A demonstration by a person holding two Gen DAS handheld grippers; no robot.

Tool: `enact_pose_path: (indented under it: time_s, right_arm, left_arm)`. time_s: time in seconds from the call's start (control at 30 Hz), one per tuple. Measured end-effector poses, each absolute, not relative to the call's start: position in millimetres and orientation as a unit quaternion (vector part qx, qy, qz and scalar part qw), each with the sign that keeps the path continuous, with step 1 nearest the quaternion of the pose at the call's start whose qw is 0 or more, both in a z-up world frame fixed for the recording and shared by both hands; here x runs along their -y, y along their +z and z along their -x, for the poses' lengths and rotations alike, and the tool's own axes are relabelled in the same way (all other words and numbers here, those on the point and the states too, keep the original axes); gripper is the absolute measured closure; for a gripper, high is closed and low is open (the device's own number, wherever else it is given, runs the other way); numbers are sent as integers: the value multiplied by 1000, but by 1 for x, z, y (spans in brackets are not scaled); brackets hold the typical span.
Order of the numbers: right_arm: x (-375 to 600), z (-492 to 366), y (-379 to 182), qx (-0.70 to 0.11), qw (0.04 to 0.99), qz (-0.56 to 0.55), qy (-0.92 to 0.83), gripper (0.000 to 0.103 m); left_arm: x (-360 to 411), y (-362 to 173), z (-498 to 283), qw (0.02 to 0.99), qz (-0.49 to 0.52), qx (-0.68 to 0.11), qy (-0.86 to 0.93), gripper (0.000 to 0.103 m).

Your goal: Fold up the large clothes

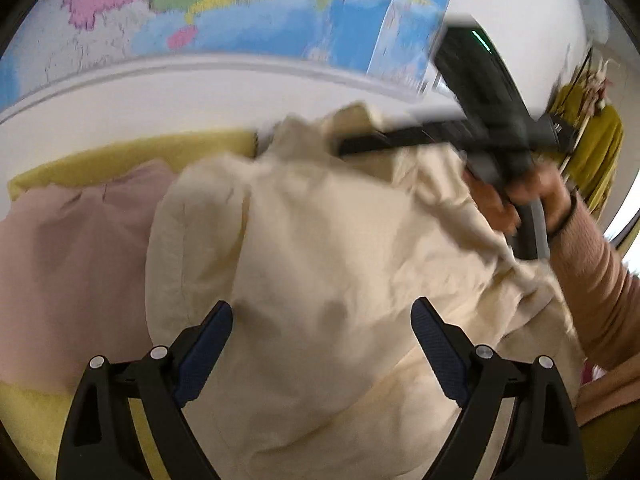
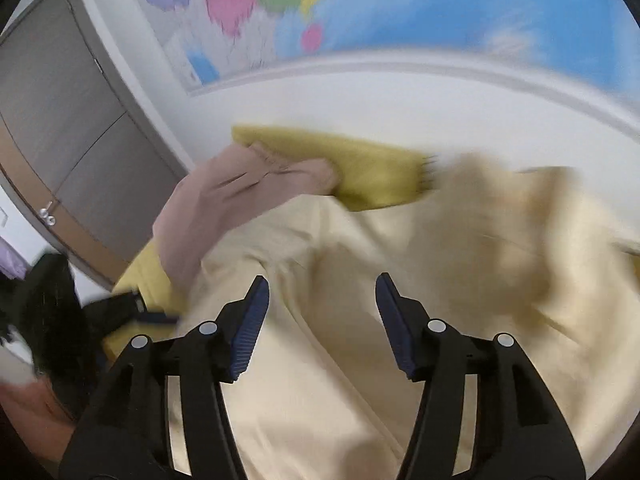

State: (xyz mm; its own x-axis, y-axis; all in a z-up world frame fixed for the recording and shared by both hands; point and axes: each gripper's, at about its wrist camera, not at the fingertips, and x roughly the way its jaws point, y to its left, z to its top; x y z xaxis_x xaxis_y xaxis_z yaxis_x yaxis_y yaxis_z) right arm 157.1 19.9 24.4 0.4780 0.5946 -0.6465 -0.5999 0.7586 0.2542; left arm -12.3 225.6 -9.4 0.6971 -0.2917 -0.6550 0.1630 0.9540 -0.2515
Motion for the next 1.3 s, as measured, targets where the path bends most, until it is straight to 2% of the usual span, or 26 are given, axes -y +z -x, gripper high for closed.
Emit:
enact_pose_path:
  time_s: [0.13, 0.27, 0.33, 0.4, 0.53, 0.57, 0.6, 0.67, 0.7, 0.87, 0.97, 1.1, 1.13, 1.2, 1.3]
  right_arm:
    - [40, -107, 25, -372, 877, 5, 305, 45]
    - [85, -64, 1, -389, 894, 30, 221, 32]
    - [110, -45, -15, -399, 898, 12, 188, 30]
    - [132, -29, -27, -404, 900, -13, 166, 21]
    - [156, -9, -50, -412, 901, -29, 131, 19]
    - [158, -7, -53, -414, 899, -39, 138, 32]
    - [159, -5, -57, -416, 895, -49, 152, 62]
    - [159, -4, -60, -412, 894, -52, 170, 81]
    - [160, -2, -56, -404, 896, -54, 176, 103]
    - [173, 6, -24, -349, 926, -60, 132, 101]
    - [177, 2, -32, -358, 927, -54, 102, 101]
    - [161, -9, -54, -391, 916, -21, 86, 94]
    - [160, -8, -52, -388, 918, -20, 81, 92]
    - [161, 1, -40, -365, 927, -32, 83, 70]
    - [154, 24, -20, -327, 937, -31, 121, 70]
  left_arm:
    - [-217, 1, 4, 921, 76, -354, -144, 16]
    - [-202, -17, -23, 909, 52, -391, -136, 16]
    - [-204, -33, -36, 899, 54, -416, -125, 16]
    - [-211, -48, -45, 888, 70, -439, -117, 16]
    - [-216, -51, -46, 887, 63, -444, -109, 16]
    - [-216, -50, -46, 888, 61, -444, -106, 16]
    - [-216, -50, -46, 888, 59, -444, -104, 16]
    - [-215, -48, -44, 889, 53, -445, -96, 16]
    - [-215, -48, -44, 890, 50, -445, -92, 16]
    - [-215, -27, -26, 907, 51, -409, -87, 17]
    - [-218, -33, -23, 902, 51, -421, -82, 17]
    - [-216, -44, -26, 892, 40, -446, -62, 17]
    - [-216, -41, -23, 894, 42, -442, -61, 17]
    - [-219, -32, -11, 899, 53, -429, -69, 17]
    - [-223, -22, 12, 907, 47, -414, -65, 17]
